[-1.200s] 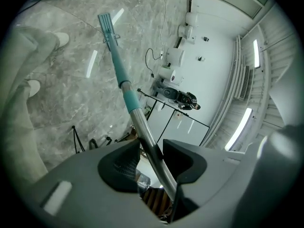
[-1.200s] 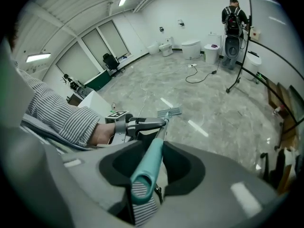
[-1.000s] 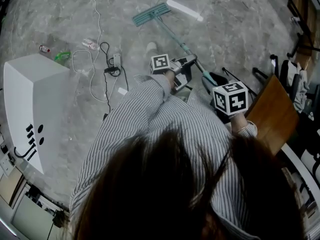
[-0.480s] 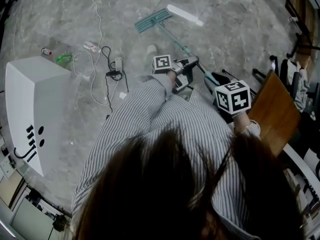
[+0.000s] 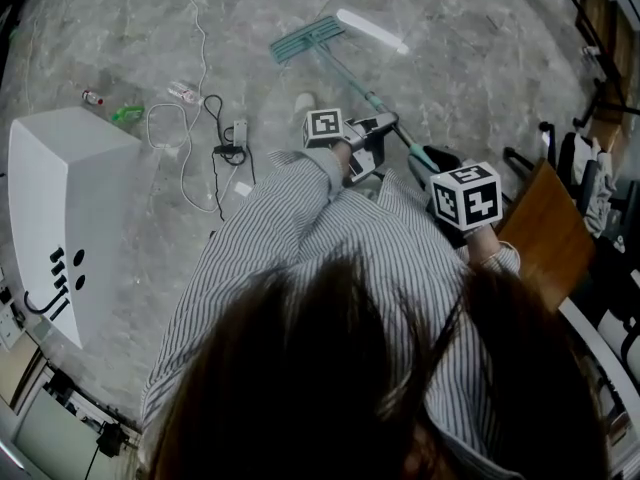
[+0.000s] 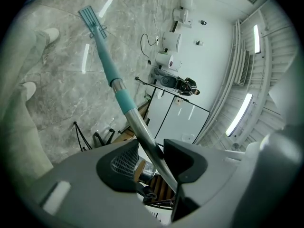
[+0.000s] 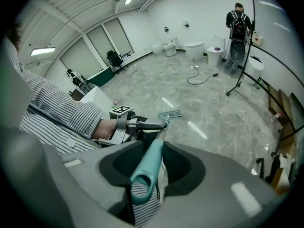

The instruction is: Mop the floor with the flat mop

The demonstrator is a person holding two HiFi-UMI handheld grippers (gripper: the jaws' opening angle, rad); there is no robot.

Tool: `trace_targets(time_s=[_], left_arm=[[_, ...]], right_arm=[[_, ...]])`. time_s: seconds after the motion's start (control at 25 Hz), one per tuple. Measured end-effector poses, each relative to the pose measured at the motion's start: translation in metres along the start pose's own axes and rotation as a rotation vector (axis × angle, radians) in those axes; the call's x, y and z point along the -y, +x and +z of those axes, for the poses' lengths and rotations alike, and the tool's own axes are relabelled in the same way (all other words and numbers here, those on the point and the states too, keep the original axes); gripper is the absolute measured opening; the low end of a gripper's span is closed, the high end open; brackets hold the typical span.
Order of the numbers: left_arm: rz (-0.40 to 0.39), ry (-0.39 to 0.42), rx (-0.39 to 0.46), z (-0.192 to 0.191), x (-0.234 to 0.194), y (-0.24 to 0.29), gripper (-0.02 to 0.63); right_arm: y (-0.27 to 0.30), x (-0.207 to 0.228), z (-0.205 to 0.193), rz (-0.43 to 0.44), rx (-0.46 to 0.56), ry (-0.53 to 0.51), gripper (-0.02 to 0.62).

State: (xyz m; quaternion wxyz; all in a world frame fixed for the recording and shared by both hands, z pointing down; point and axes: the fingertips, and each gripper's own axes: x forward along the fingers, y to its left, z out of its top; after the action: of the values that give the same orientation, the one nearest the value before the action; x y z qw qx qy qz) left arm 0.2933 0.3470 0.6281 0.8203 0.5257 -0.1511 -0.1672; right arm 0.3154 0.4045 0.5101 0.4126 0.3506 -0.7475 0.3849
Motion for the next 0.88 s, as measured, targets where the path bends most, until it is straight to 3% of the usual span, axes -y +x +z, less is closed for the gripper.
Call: trace_targets(time_s=[0.28, 0.52, 0.68, 0.88], left_arm=[[0.007, -0.019, 0.041, 0.059, 0.024, -0.011, 0.155], [0.024, 0.009, 0.027, 0.134, 0.062, -0.034, 0.158], [0.021, 0.018, -0.001, 0.185, 0.091, -0.047, 0.165], [0.011, 0.032, 0.050, 0.256, 0.106, -0.062, 0.167]], right_arm=[[0.027, -0.009, 0.059, 0.017, -0.014, -0.049, 0.144], [0.060, -0.028, 0.138, 0.016, -0.018, -0.048, 0.147], [0.081, -0.038, 0.196, 0.019, 0.021, 0.008, 0.146], [0.116, -0.049, 0.254, 0.007, 0.011, -0.017, 0.146]])
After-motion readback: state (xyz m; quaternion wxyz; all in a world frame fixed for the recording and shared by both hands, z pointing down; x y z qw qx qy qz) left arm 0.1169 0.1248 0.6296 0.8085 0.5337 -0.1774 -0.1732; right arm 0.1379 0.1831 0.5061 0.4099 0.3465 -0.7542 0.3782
